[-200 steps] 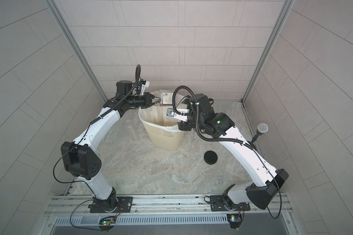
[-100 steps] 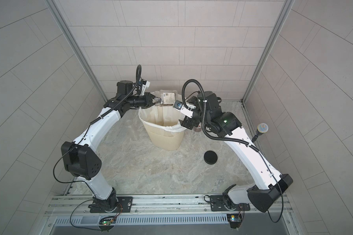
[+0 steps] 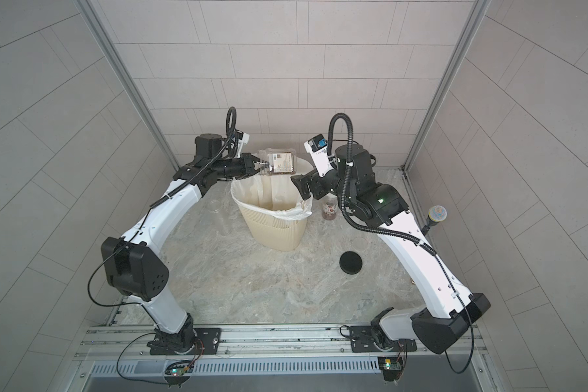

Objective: Empty the moldy dried flower tea in the jars
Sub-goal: Pour the moldy dried flower tea into the trash bin.

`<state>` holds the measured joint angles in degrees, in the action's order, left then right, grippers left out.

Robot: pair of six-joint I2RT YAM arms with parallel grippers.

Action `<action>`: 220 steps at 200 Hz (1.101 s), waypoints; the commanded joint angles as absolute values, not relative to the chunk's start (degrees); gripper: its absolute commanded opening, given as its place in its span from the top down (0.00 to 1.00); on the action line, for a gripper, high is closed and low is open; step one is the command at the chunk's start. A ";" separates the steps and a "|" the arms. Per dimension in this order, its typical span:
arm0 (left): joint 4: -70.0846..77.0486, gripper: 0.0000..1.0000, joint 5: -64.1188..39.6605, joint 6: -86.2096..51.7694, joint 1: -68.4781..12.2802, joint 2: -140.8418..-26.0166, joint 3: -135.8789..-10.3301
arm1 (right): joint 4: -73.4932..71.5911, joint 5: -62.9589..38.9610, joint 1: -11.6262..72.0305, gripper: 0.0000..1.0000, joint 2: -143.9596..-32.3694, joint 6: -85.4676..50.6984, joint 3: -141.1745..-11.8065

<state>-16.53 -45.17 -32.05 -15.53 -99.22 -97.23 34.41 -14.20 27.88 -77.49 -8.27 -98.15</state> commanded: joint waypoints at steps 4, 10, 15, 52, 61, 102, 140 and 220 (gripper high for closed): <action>-12.72 1.00 -42.16 -30.40 -16.75 -96.84 -98.79 | 33.16 -21.24 25.28 0.00 -79.07 -33.09 -99.60; -12.42 1.00 -41.39 -30.05 -16.96 -96.63 -98.75 | 32.18 -22.38 24.99 0.00 -79.27 -36.38 -99.21; -12.24 1.00 -40.52 -29.67 -17.24 -96.52 -98.70 | 31.29 -23.22 24.75 0.00 -79.36 -38.99 -98.79; -6.39 1.00 -34.83 -29.18 -18.52 -93.62 -94.97 | 23.46 -28.25 23.90 0.01 -79.44 -53.57 -94.96; -5.08 1.00 -33.90 -28.83 -18.83 -92.90 -93.76 | 21.88 -29.33 23.95 0.01 -79.54 -56.67 -94.28; 3.45 1.00 -28.63 -25.83 -20.67 -88.36 -86.65 | 13.60 -29.99 24.43 0.01 -79.41 -68.08 -88.24; 15.94 1.00 -23.18 -23.49 -22.65 -83.89 -77.56 | 4.39 -29.84 24.52 0.01 -79.75 -75.99 -84.58; 29.53 1.00 -13.33 -15.03 -27.35 -79.75 -67.55 | -2.29 -29.96 26.79 0.01 -82.35 -81.74 -84.20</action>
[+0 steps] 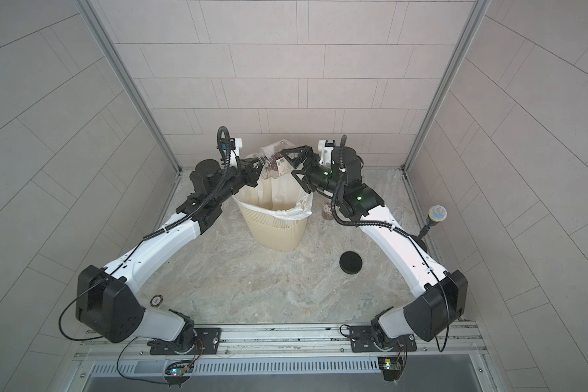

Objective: Empty the moldy dried flower tea in the jars
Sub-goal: Pour the moldy dried flower tea into the trash bin.

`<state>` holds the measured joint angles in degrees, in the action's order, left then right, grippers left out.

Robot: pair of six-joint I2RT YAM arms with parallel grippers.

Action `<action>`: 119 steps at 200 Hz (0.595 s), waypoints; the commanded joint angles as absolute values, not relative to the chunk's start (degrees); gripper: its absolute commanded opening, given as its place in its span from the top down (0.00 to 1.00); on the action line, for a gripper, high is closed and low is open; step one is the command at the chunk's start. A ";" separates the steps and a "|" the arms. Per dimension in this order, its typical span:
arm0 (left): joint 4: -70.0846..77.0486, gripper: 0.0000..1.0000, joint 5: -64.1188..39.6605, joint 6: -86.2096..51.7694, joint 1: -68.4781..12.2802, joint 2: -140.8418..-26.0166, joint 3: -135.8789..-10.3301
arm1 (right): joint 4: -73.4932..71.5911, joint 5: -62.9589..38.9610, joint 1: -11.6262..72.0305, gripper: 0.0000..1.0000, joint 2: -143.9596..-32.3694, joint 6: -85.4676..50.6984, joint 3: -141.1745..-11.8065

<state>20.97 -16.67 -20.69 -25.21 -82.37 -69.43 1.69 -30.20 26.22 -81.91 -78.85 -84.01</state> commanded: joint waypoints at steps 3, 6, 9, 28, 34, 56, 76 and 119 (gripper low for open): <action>29.86 1.00 -13.02 -14.70 -27.62 -79.70 -67.32 | -2.37 -29.83 26.85 0.01 -82.35 -81.82 -84.20; 30.26 1.00 -12.79 -14.33 -27.79 -79.52 -66.98 | -2.42 -29.68 26.86 0.01 -82.40 -81.80 -84.27; 30.74 1.00 -12.60 -14.02 -27.98 -79.42 -66.66 | -2.43 -29.58 26.81 0.01 -82.44 -81.87 -84.28; 34.58 1.00 -10.71 -13.40 -28.74 -78.77 -64.39 | -2.30 -28.85 26.83 0.01 -82.70 -81.87 -84.55; 35.31 1.00 -10.37 -13.41 -28.87 -78.77 -64.01 | -2.41 -28.53 26.81 0.02 -82.91 -81.92 -84.55; 38.23 1.00 -9.58 -13.08 -29.74 -78.75 -62.67 | -3.70 -28.38 26.81 0.04 -83.99 -83.07 -84.64; 40.60 1.00 -8.73 -11.23 -31.15 -78.47 -61.48 | -4.54 -28.73 26.81 0.05 -85.15 -84.09 -85.10; 38.80 1.00 -5.86 -7.12 -32.45 -77.65 -61.02 | -0.80 -26.04 26.01 0.06 -84.48 -82.06 -85.52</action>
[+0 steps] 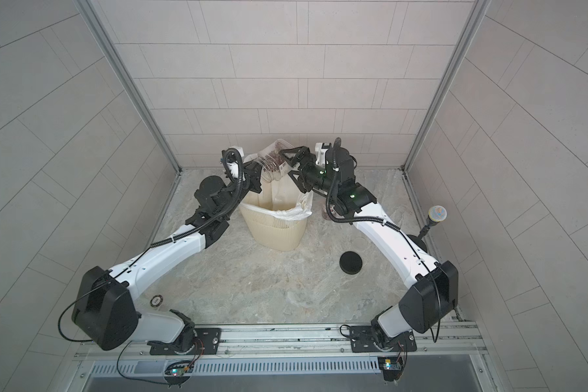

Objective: Empty the moldy dried flower tea in the jars
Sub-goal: Pour the moldy dried flower tea into the trash bin.

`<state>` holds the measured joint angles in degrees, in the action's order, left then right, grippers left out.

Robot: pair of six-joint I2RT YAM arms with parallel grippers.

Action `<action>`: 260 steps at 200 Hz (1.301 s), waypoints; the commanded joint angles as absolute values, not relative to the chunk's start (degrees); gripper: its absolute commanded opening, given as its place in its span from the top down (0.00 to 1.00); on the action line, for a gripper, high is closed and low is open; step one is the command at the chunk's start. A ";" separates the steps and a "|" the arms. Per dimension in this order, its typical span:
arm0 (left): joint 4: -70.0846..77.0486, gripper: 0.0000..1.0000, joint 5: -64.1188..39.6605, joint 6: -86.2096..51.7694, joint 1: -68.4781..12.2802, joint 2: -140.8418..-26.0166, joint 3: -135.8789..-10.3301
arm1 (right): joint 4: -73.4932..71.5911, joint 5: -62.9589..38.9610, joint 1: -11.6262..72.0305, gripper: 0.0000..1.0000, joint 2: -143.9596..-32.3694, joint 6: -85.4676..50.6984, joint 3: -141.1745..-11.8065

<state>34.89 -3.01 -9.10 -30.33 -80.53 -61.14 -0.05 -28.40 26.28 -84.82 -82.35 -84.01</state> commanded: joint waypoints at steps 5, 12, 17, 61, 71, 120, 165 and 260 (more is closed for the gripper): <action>38.48 1.00 -5.79 -7.12 -32.43 -77.61 -61.06 | -0.59 -25.58 25.79 0.06 -84.32 -81.80 -85.45; 38.11 1.00 -5.49 -7.00 -32.43 -77.53 -60.90 | -0.68 -25.39 25.68 0.06 -84.28 -81.42 -85.41; 38.12 1.00 -5.26 -7.01 -32.44 -77.39 -60.64 | -0.78 -25.44 25.62 0.06 -84.37 -81.30 -85.51; 38.70 1.00 -2.77 -7.52 -32.39 -76.51 -59.26 | -1.82 -26.32 23.97 0.03 -84.21 -80.07 -86.24; 39.11 1.00 -2.63 -7.94 -32.33 -76.55 -59.29 | -2.06 -26.78 23.91 0.03 -84.36 -80.19 -86.31; 40.05 1.00 -3.69 -9.34 -32.29 -78.11 -61.20 | -3.67 -27.11 24.33 0.00 -84.86 -80.57 -86.02; 40.34 1.00 -4.53 -9.85 -32.36 -79.45 -63.19 | -5.61 -28.30 24.48 0.00 -86.22 -82.13 -85.81; 39.76 1.00 -4.71 -8.05 -32.59 -81.19 -64.86 | -7.68 -29.36 25.56 0.02 -87.71 -84.30 -85.17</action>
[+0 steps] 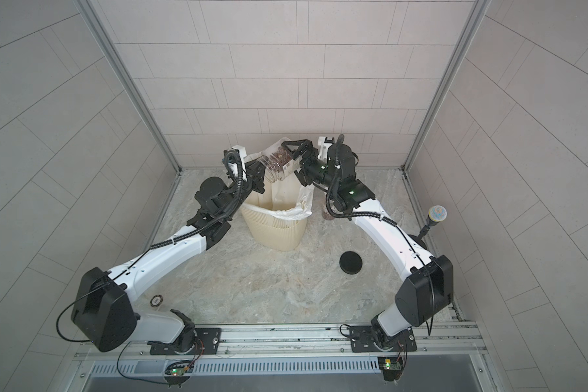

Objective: Empty the moldy dried flower tea in the jars
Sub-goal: Pour the moldy dried flower tea into the trash bin.

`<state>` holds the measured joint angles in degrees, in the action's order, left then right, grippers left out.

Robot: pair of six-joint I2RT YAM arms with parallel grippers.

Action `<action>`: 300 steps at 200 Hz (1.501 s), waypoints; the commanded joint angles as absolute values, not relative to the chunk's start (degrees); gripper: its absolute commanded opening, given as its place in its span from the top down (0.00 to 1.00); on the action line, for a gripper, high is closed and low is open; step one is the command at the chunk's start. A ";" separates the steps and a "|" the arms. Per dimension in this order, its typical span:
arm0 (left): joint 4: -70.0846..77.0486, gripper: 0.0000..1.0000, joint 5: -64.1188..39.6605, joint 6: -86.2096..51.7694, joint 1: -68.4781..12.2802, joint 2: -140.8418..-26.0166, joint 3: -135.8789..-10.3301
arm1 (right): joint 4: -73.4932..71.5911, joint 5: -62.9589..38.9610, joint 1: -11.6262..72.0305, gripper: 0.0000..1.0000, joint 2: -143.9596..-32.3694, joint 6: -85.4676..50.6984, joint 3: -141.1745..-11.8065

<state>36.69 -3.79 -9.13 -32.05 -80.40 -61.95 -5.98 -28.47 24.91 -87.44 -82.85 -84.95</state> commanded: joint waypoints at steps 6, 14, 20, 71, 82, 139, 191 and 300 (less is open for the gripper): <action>39.48 1.00 -4.98 -7.51 -32.78 -81.21 -64.93 | -7.86 -29.40 25.58 0.03 -87.70 -84.53 -85.17; 38.93 1.00 -5.07 -6.90 -33.01 -81.27 -64.90 | -7.99 -29.44 25.51 0.04 -87.80 -84.75 -85.24; 38.56 1.00 -5.05 -6.37 -33.26 -81.30 -64.85 | -8.14 -29.44 25.55 0.06 -87.88 -84.87 -85.32; 38.44 1.00 -4.90 -5.46 -33.68 -81.29 -63.63 | -10.50 -29.42 25.57 0.24 -88.67 -86.63 -84.90; 38.17 1.00 -4.96 -5.52 -33.66 -81.21 -63.55 | -10.98 -29.53 25.49 0.27 -88.85 -87.04 -84.92; 35.34 0.47 -3.84 -6.52 -33.30 -79.35 -62.91 | -10.44 -29.64 23.79 0.31 -88.60 -85.28 -84.73; 25.82 0.21 -7.02 -14.21 -28.92 -75.67 -64.61 | -2.89 -28.07 22.50 0.32 -88.57 -75.04 -87.06; 7.83 0.21 -16.71 -27.33 -20.38 -69.72 -66.45 | 8.86 -20.53 23.55 0.37 -88.27 -41.20 -92.05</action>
<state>10.96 -14.39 -24.49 -21.08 -71.24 -64.62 7.46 -23.49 22.76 -89.41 -53.25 -90.63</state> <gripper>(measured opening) 0.795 0.804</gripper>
